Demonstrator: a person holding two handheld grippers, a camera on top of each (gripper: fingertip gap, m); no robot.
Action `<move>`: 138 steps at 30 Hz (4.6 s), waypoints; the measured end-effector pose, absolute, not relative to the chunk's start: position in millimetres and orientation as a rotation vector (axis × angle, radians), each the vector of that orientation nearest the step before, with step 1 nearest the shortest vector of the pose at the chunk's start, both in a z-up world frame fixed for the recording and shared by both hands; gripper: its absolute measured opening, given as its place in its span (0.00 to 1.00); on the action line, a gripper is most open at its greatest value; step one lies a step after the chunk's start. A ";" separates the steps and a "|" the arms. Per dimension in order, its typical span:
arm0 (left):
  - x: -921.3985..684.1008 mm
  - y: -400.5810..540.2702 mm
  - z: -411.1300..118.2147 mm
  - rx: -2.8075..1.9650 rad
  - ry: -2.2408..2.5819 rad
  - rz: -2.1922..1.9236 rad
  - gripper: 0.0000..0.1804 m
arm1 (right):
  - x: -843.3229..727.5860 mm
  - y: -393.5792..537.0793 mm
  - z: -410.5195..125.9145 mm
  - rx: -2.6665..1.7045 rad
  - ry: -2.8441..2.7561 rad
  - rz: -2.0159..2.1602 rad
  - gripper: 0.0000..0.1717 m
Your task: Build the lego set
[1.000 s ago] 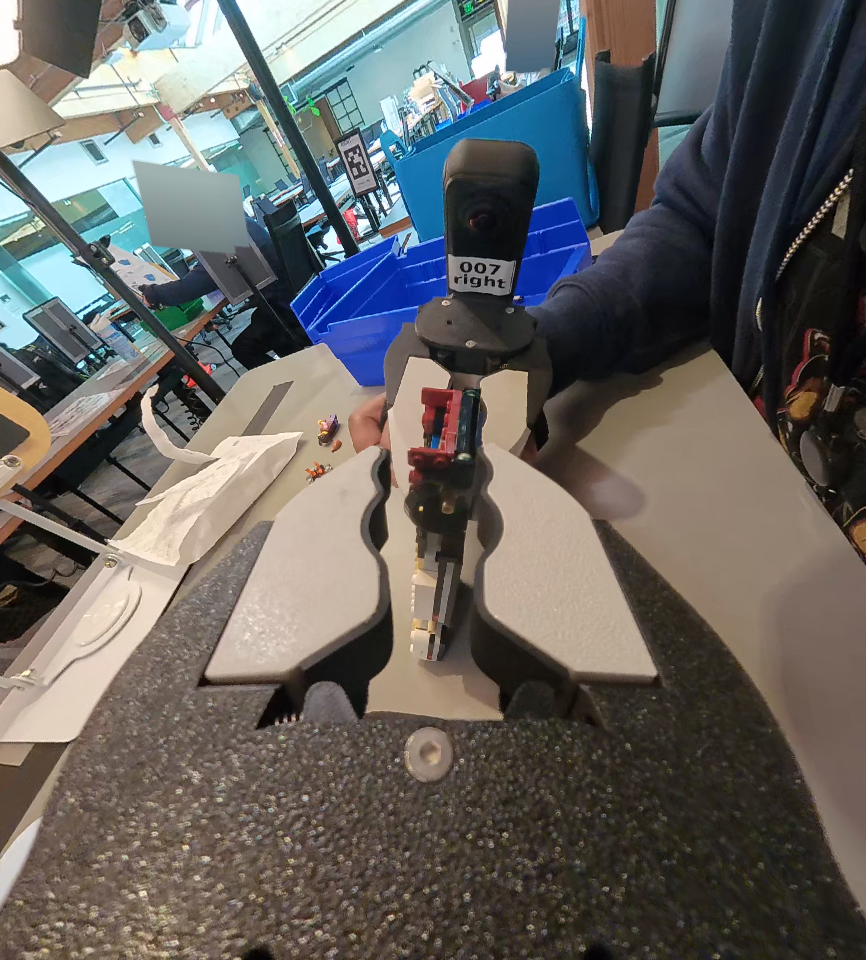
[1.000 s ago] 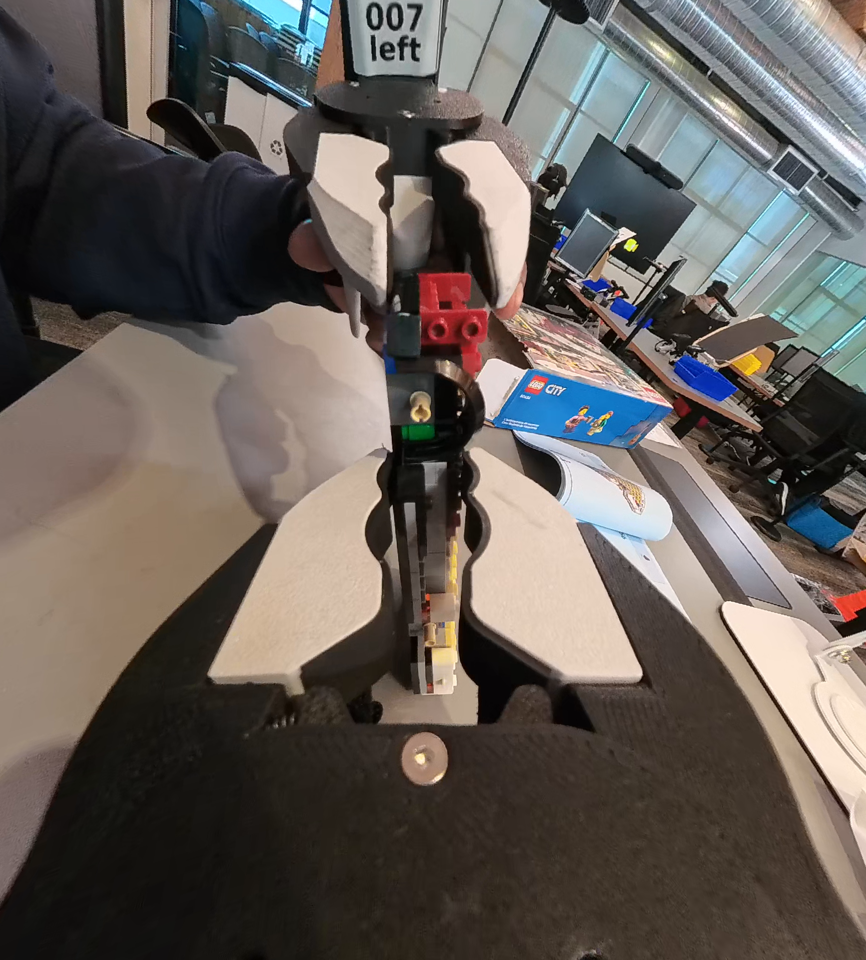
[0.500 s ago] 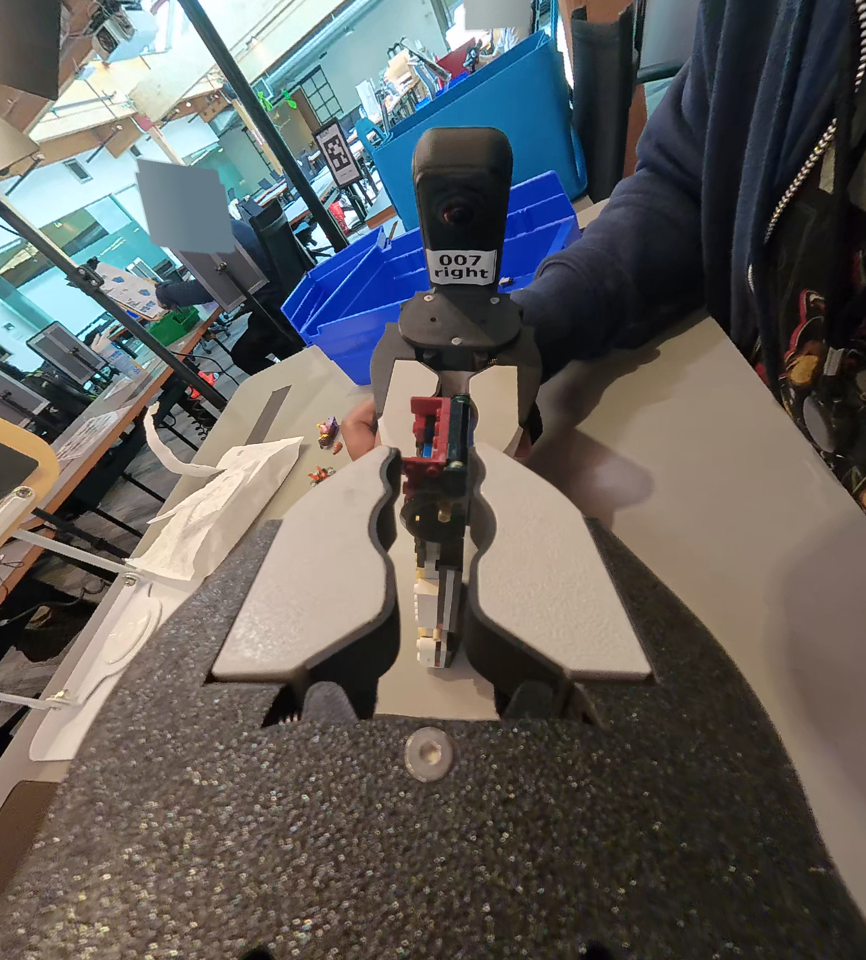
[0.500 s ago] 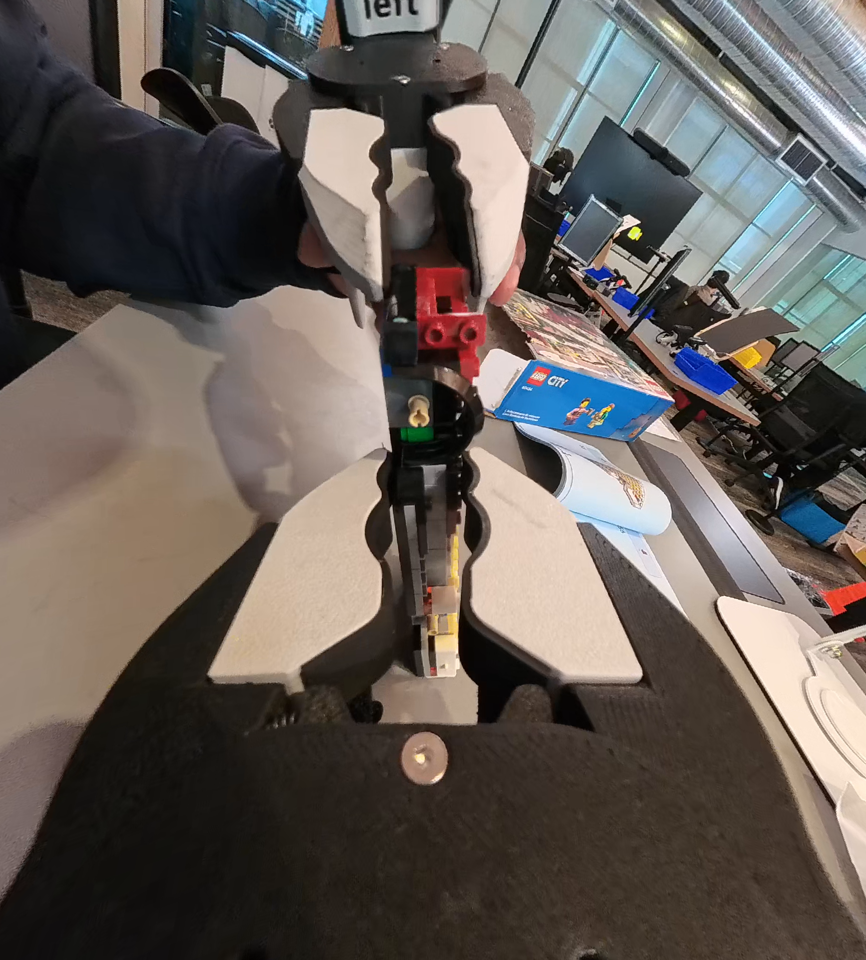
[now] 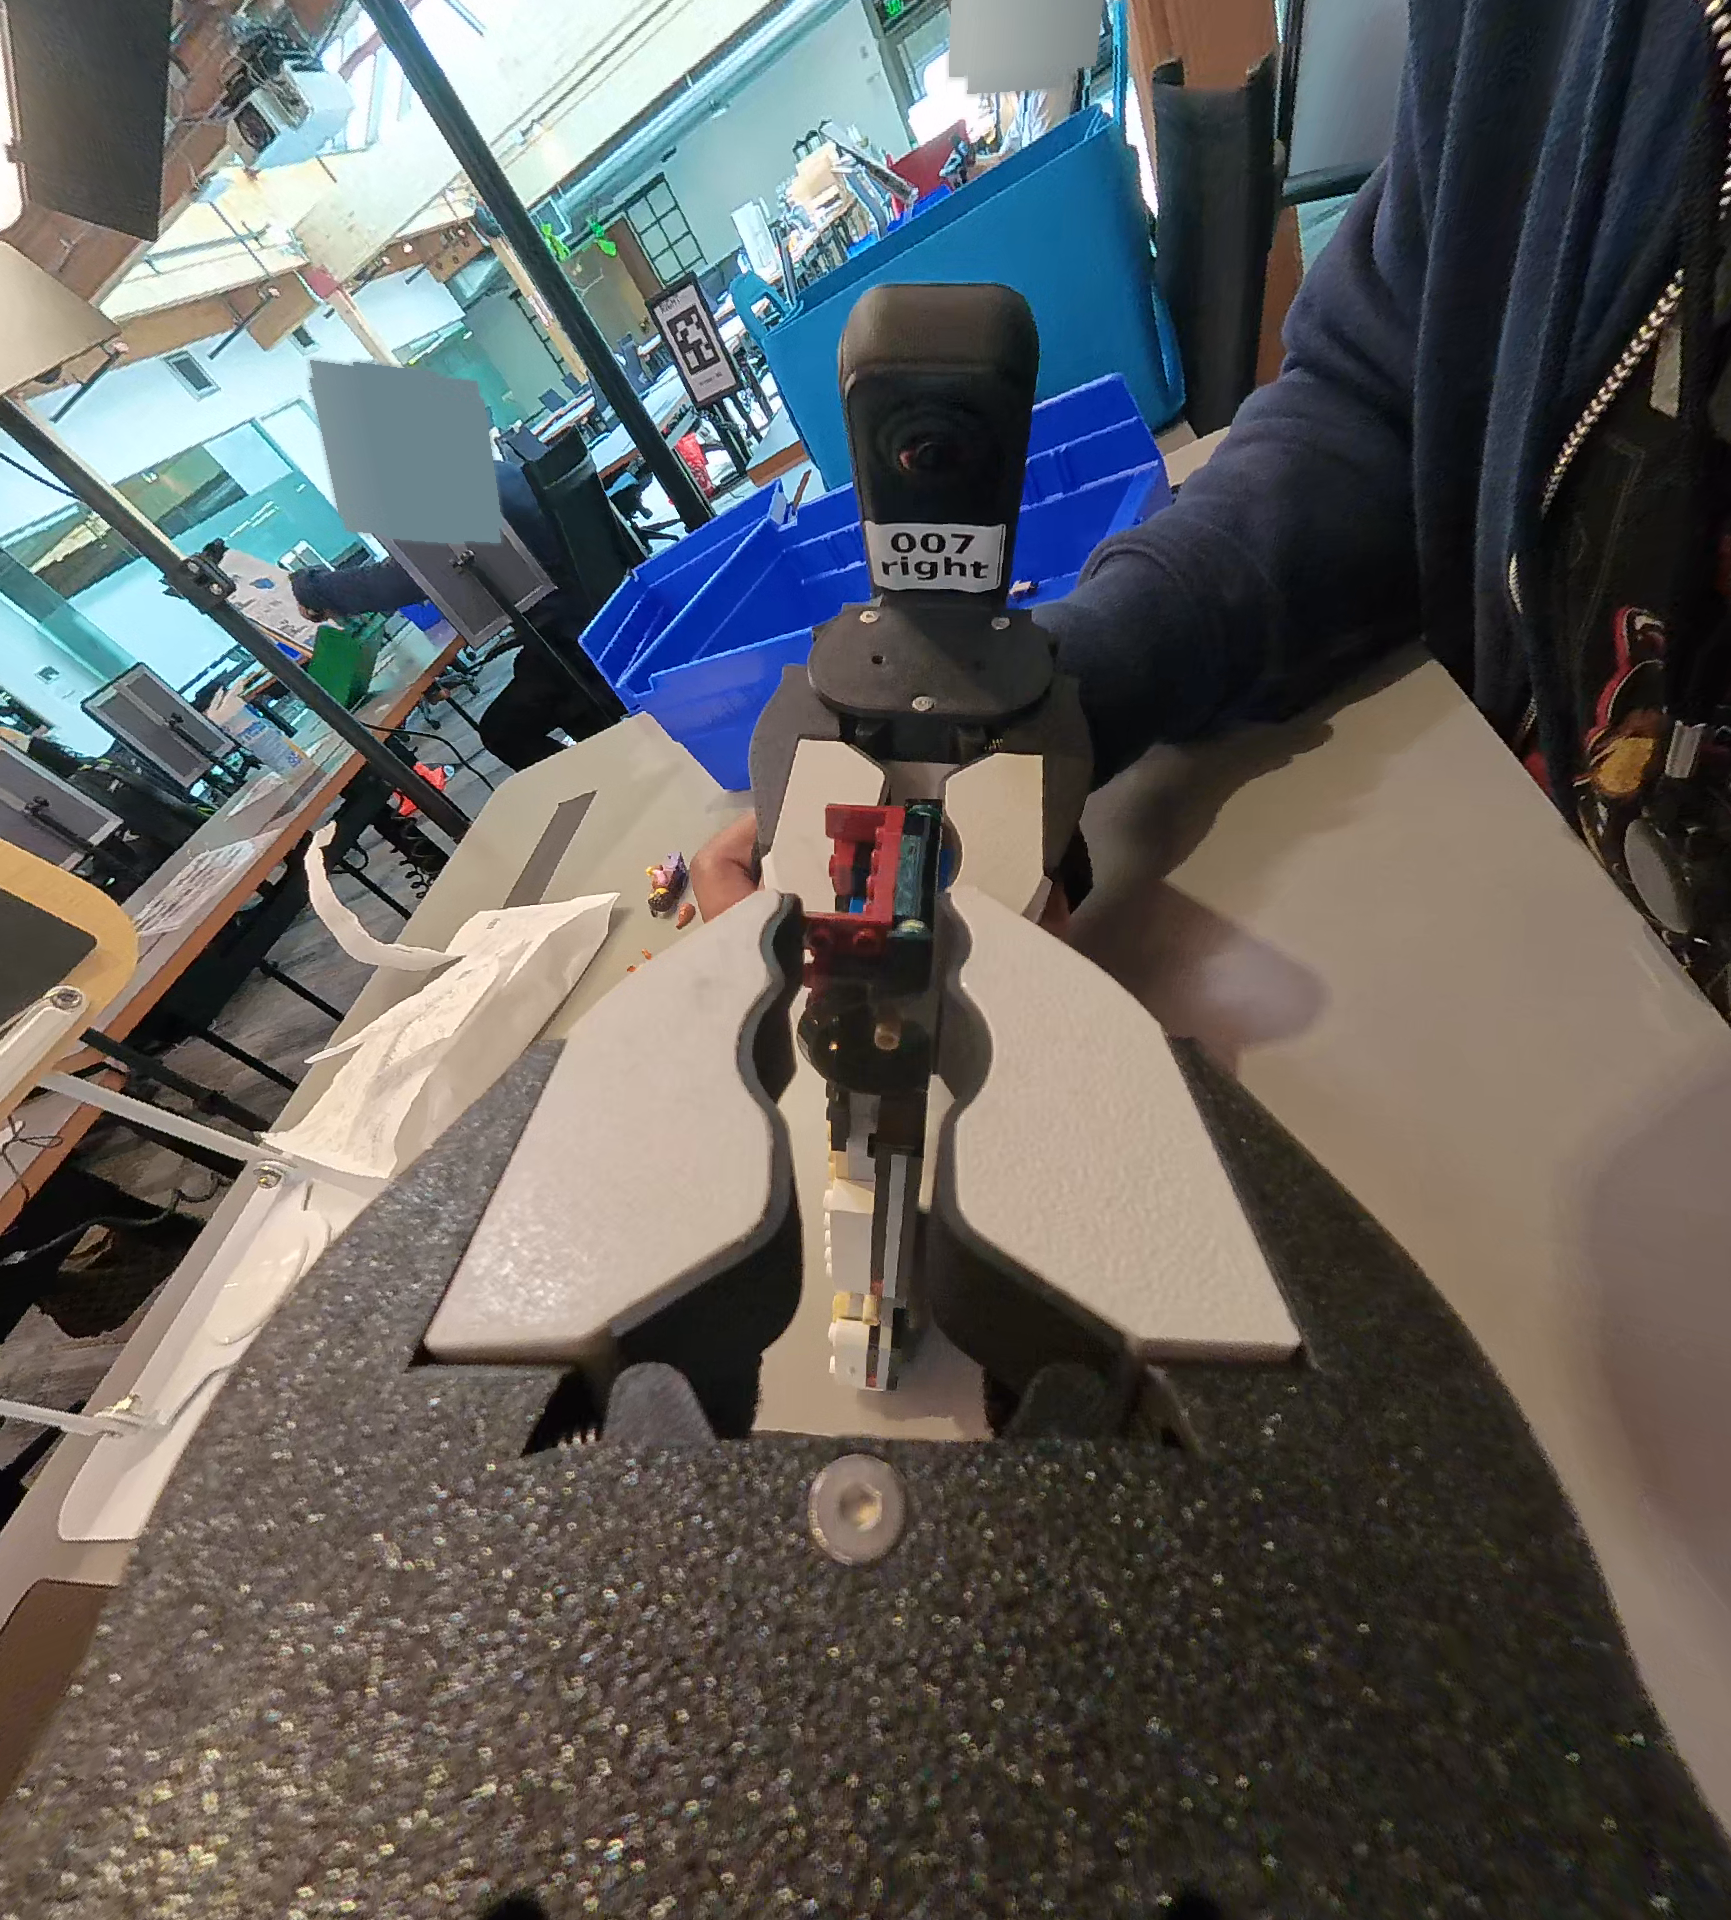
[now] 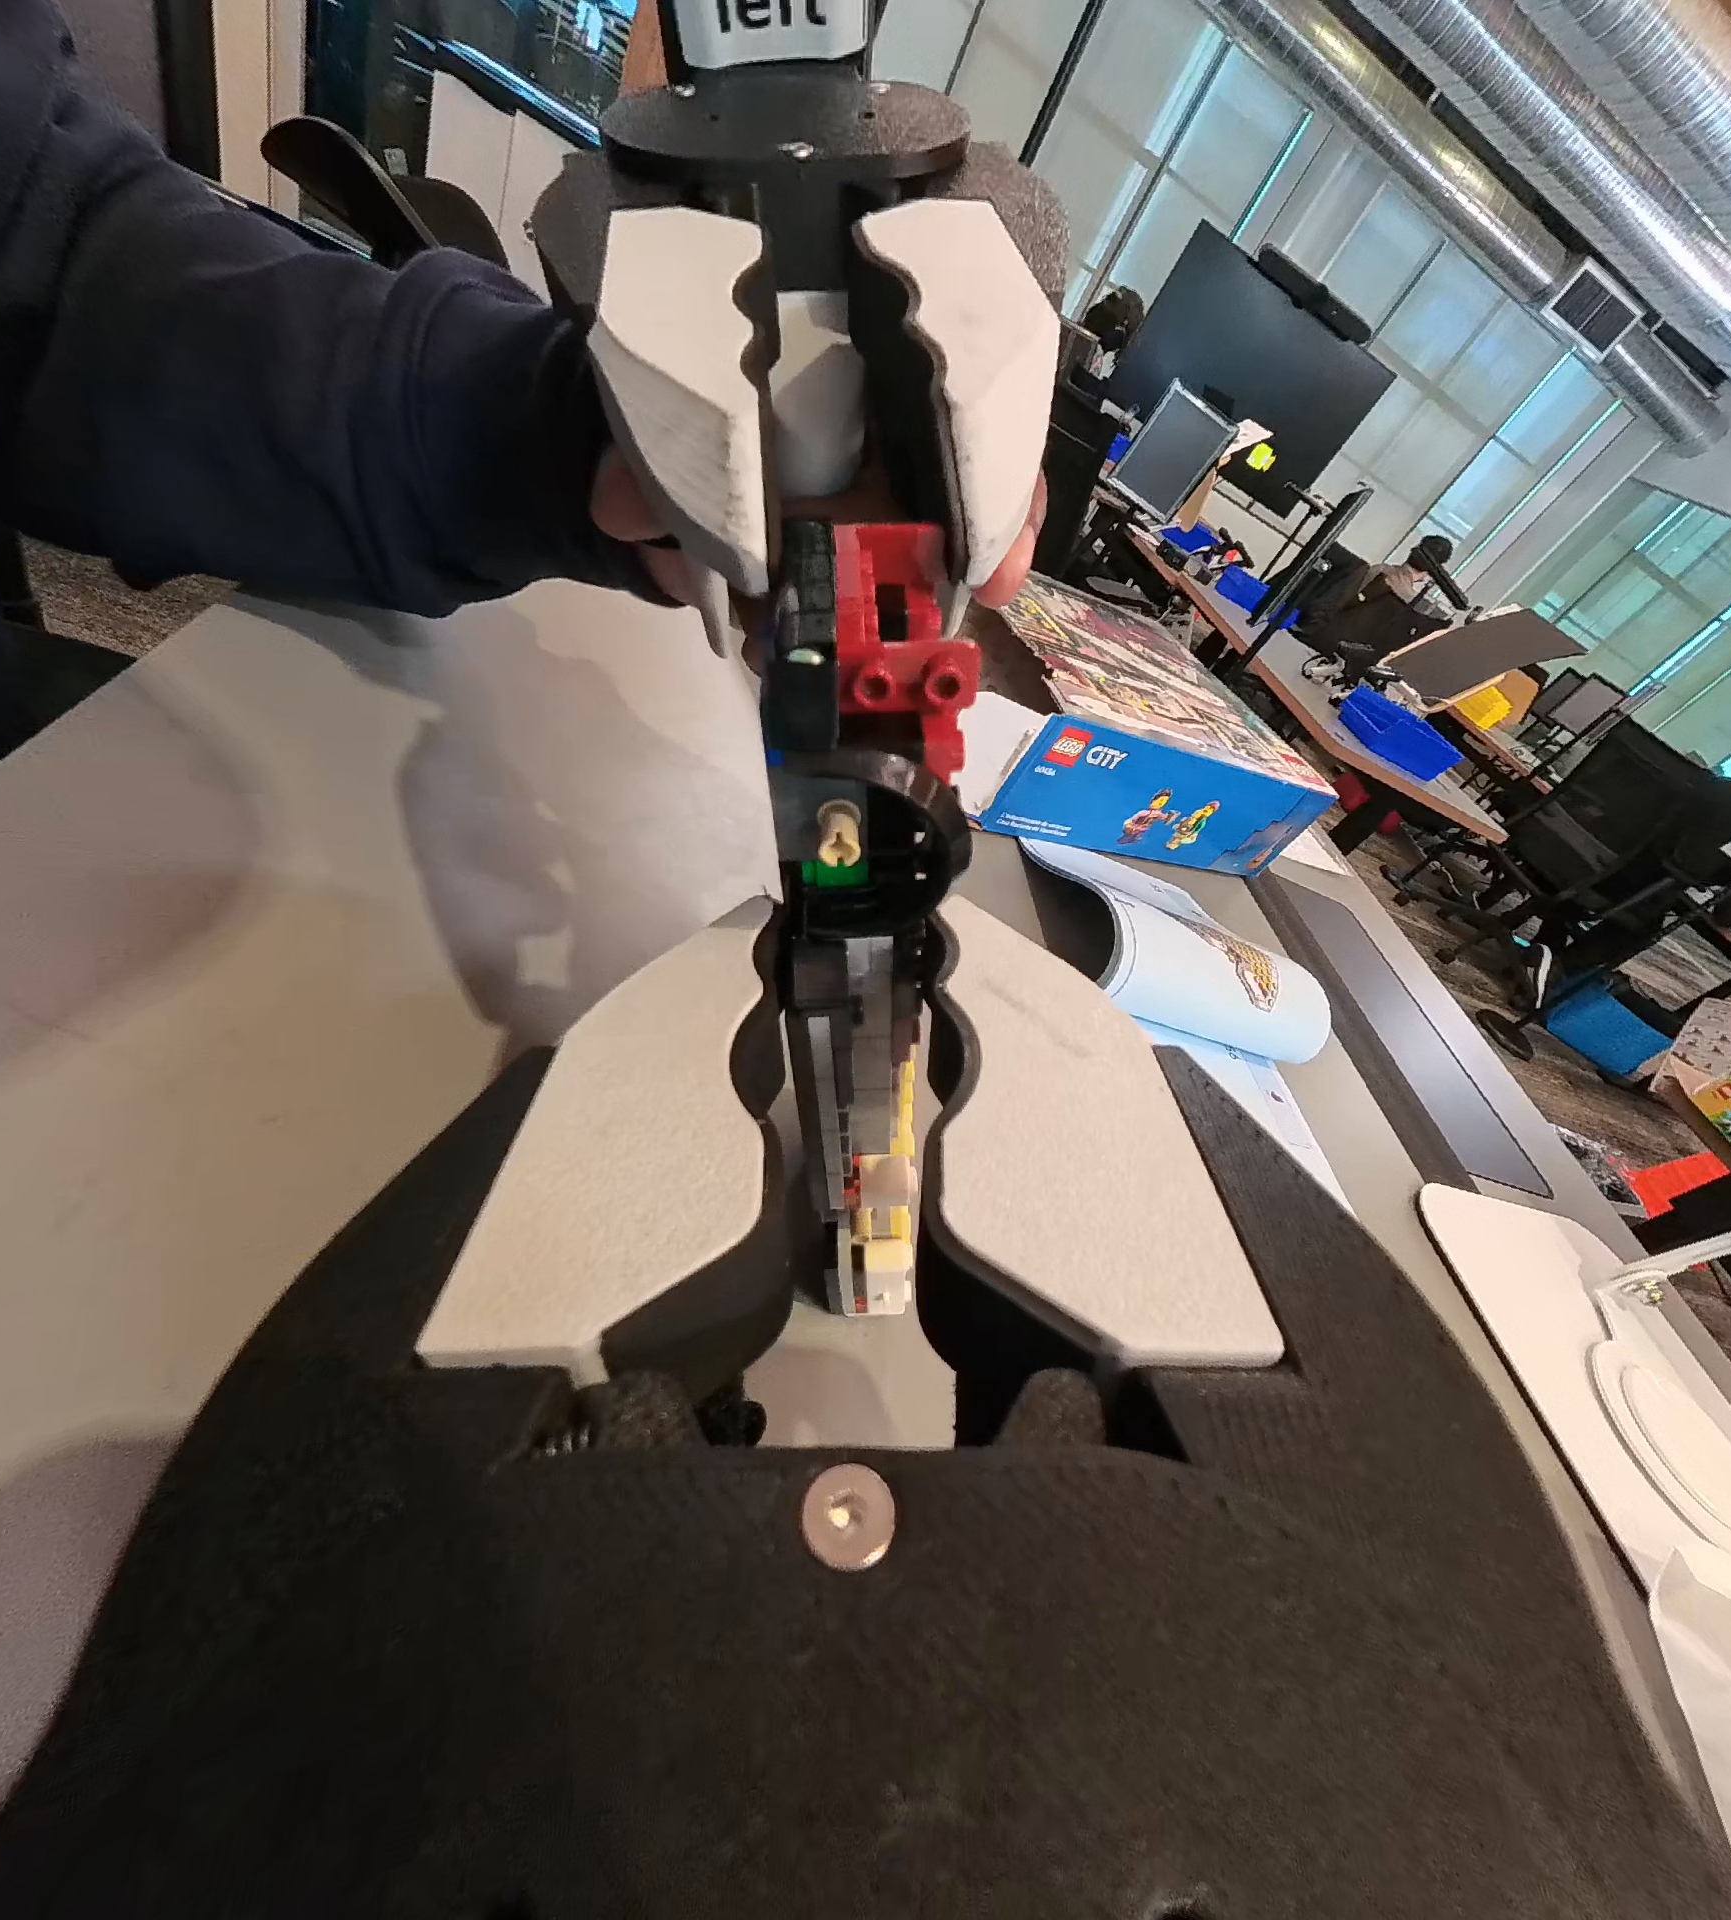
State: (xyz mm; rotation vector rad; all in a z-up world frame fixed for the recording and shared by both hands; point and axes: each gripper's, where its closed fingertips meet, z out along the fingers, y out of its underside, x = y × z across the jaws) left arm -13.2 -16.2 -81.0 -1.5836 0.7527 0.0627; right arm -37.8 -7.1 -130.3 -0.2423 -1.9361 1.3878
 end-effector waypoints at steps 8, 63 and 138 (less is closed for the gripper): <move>-13.2 -16.6 -81.6 -1.582 0.744 0.038 0.13 | -37.8 -7.6 -130.8 -0.236 -1.939 1.378 0.14; -25.8 -24.9 -98.7 -2.095 1.081 0.344 0.07 | -45.0 -7.6 -131.8 -0.235 -1.919 1.236 0.13; -110.3 53.7 -224.4 -2.096 0.592 0.449 0.16 | -58.8 89.9 -221.6 -0.241 -2.190 0.067 0.28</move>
